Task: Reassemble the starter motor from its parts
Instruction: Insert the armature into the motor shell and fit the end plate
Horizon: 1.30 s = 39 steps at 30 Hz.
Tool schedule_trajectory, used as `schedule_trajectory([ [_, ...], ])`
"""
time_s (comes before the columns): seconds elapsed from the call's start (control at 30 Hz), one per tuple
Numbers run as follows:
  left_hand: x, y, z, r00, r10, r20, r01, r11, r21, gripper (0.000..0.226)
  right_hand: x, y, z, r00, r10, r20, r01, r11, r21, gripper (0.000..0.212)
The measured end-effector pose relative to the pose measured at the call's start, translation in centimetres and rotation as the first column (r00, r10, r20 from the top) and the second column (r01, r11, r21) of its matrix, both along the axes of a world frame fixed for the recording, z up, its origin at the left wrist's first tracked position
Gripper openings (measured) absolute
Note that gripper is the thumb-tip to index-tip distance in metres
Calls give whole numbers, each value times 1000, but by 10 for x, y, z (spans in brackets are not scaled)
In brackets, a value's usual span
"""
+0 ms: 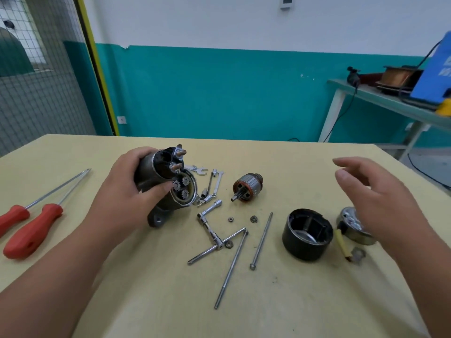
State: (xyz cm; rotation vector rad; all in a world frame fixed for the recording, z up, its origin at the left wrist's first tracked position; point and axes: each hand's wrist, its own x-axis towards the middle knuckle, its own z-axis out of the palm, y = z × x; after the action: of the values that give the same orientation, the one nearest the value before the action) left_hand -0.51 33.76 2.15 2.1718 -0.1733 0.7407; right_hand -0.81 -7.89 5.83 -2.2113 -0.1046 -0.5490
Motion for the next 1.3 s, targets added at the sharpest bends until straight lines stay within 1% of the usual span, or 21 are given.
schedule_trajectory([
  [0.1, 8, -7, -1, 999, 35, 17, -34, 999, -3, 67, 1, 6, -5, 999, -3, -35, 3, 1000, 14, 21],
  [0.2, 7, -8, -3, 999, 47, 25, -47, 999, 6, 65, -1, 18, -3, 999, 33, -43, -34, 999, -30, 22],
  [0.27, 4, -6, -3, 999, 33, 11, -33, 999, 7, 64, 5, 31, 2, 991, 99, -92, -110, 986, -127, 24],
  [0.33, -1, -5, -4, 999, 31, -8, -31, 1000, 2, 63, 20, 49, 9, 967, 185, -176, -229, 932, -279, 34],
  [0.4, -8, -9, -1, 998, 53, -21, -54, 999, -8, 67, 45, 68, 18, 929, 260, -263, -356, 821, -447, 51],
  [0.5, -20, -14, 7, 997, 67, 32, -66, 997, -34, 69, 85, 96, 26, 852, 288, -438, -521, 562, -643, 76],
  [0.57, -28, -16, 11, 986, 84, 144, -74, 995, -71, 64, 104, 110, 22, 789, 279, -547, -613, 410, -676, 80],
  [0.6, -30, -16, 12, 973, 93, 212, -76, 993, -85, 61, 111, 113, 18, 764, 278, -582, -645, 374, -667, 77],
  [0.63, -32, -18, 14, 959, 100, 267, -78, 993, -93, 58, 117, 115, 15, 752, 283, -595, -658, 370, -656, 71],
  [0.7, -37, -24, 19, 939, 122, 321, -93, 990, -104, 54, 121, 111, 13, 776, 303, -553, -630, 405, -663, 61],
  [0.73, -41, -28, 22, 932, 129, 339, -103, 990, -95, 52, 120, 106, 15, 801, 316, -509, -599, 448, -664, 57],
  [0.8, -52, -42, 27, 920, 110, 377, -107, 994, -29, 44, 108, 89, 26, 856, 344, -386, -516, 610, -601, 51],
  [0.87, -62, -66, 26, 926, 10, 377, -37, 997, 65, 36, 88, 64, 44, 902, 352, -248, -430, 779, -456, 47],
  [0.9, -67, -81, 27, 940, -74, 333, 30, 991, 133, 34, 74, 50, 55, 917, 345, -201, -398, 834, -383, 46],
  [0.93, -70, -97, 27, 956, -165, 244, 109, 968, 227, 35, 59, 36, 64, 924, 340, -175, -380, 872, -310, 46],
  [1.0, -68, -132, 27, 960, -276, -50, 270, 862, 429, 50, 29, 13, 76, 917, 351, -190, -386, 901, -199, 47],
  [1.03, -64, -150, 27, 945, -272, -183, 327, 827, 458, 62, 16, 6, 78, 911, 350, -217, -391, 902, -184, 48],
  [1.1, -51, -183, 22, 901, -226, -369, 370, 844, 388, 87, -5, -1, 73, 904, 330, -273, -388, 900, -197, 51],
  [1.17, -42, -213, 17, 881, -172, -441, 348, 867, 356, 97, -15, -2, 62, 903, 294, -313, -367, 906, -210, 55],
  [1.23, -38, -231, 7, 895, -107, -433, 282, 888, 363, 86, -15, -2, 48, 908, 264, -325, -348, 908, -234, 57],
  [1.3, -35, -236, -2, 894, -75, -442, 230, 923, 309, 72, -12, -5, 39, 914, 253, -318, -342, 901, -267, 54],
])
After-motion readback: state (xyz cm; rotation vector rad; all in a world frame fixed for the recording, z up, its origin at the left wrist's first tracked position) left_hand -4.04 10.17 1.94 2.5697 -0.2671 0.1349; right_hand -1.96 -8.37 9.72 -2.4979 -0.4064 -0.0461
